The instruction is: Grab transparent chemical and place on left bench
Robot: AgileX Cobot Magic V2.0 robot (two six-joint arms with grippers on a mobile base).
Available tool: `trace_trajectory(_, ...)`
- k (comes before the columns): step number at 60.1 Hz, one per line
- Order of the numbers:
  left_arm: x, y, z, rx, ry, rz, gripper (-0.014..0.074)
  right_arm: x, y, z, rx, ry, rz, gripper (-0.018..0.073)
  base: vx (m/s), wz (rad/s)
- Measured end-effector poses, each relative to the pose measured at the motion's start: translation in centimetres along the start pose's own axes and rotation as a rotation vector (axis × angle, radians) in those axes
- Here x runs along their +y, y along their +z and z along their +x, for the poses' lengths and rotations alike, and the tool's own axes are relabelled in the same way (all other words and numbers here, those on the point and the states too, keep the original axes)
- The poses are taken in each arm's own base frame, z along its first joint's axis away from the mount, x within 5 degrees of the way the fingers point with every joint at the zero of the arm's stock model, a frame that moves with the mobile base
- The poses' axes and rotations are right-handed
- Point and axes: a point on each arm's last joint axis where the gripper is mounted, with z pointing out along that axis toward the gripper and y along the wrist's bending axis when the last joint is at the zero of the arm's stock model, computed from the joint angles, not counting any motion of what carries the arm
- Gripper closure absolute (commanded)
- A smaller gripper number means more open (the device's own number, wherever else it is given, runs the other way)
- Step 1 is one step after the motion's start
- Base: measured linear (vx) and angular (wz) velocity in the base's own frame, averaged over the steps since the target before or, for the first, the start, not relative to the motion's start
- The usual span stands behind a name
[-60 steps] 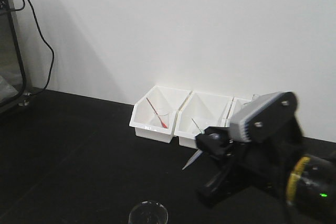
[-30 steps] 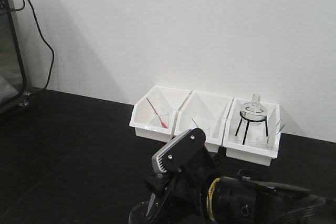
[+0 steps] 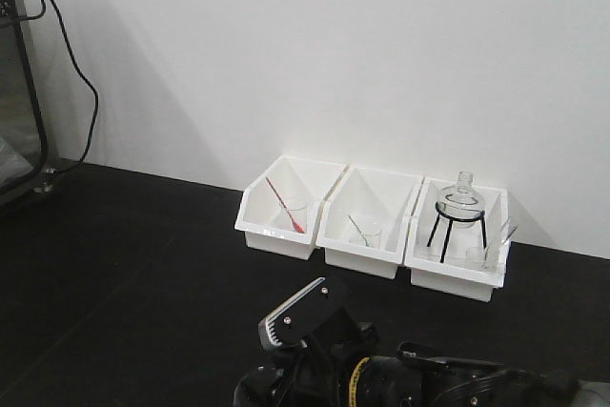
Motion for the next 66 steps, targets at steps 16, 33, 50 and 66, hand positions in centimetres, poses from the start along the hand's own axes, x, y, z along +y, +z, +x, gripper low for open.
trace_trajectory(16,0.0,0.0,0.0,0.000,0.000,0.000,0.0600,0.1,-2.7,-2.0,-0.072,-0.001,0.027,0.0023,0.00,0.00)
trace_trajectory(33,0.0,0.0,0.0,0.000,0.000,0.000,0.0600,1.8,-12.0,-2.6,-0.234,0.027,0.035,0.0058,0.00,0.00)
trace_trajectory(50,0.0,0.0,0.0,0.000,0.000,0.000,0.0600,2.5,-16.5,0.2,-0.266,0.024,0.065,0.0068,0.00,0.00)
trace_trajectory(66,0.0,0.0,0.0,0.000,0.000,0.000,0.0600,2.2,-18.2,0.4,-0.283,0.025,0.129,0.0162,0.00,0.00)
